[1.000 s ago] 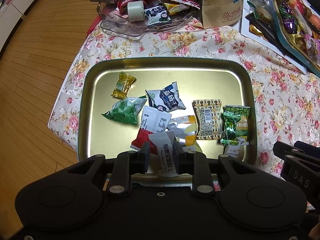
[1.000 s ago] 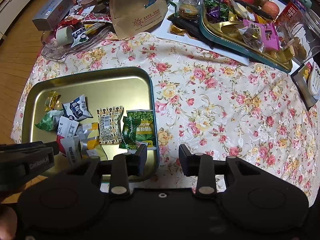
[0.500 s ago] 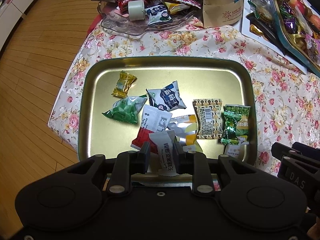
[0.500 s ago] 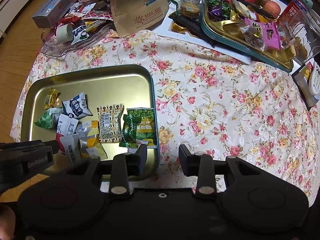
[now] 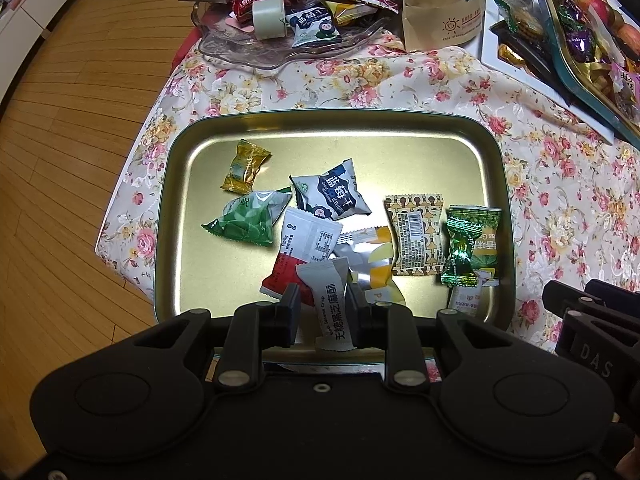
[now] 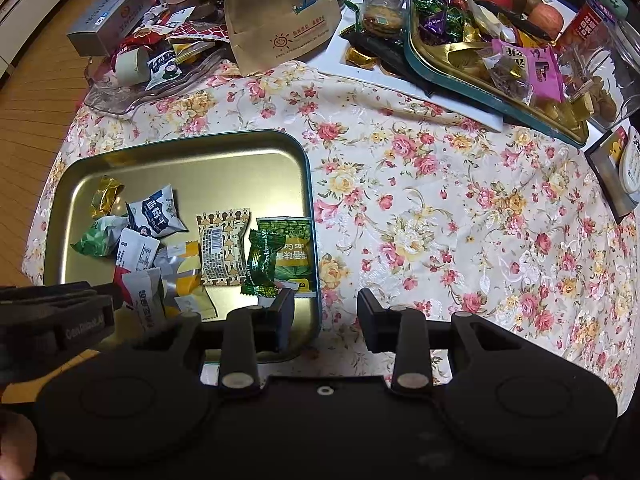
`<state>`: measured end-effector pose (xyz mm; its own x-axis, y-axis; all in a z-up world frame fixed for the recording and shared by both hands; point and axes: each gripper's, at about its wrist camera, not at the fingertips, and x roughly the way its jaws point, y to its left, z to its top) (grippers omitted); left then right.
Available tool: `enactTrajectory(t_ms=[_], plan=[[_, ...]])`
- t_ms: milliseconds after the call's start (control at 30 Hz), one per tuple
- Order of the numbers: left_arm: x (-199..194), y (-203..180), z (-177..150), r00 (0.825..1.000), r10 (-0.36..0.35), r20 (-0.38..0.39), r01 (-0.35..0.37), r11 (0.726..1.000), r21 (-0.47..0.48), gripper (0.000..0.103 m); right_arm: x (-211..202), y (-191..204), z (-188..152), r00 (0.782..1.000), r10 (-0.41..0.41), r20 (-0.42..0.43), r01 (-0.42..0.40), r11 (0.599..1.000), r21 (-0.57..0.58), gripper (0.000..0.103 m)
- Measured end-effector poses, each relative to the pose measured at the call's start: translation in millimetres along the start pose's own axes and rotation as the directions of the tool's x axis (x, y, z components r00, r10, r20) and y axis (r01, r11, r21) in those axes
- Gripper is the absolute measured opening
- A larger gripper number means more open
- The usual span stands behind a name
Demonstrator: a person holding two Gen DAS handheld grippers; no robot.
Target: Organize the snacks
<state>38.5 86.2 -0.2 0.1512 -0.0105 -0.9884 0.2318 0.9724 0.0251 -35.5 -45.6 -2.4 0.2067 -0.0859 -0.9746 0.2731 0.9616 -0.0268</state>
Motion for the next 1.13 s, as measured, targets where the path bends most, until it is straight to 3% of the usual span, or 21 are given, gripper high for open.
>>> enactTrajectory(t_ms=[1133], plan=[[2.6,-0.4,-1.1,1.000,0.011,-0.006,-0.011,1.000,-0.006,0.035,6.5,1.0,0.1,0.999,0.015,-0.035,-0.015,1.000,-0.001,0.037]])
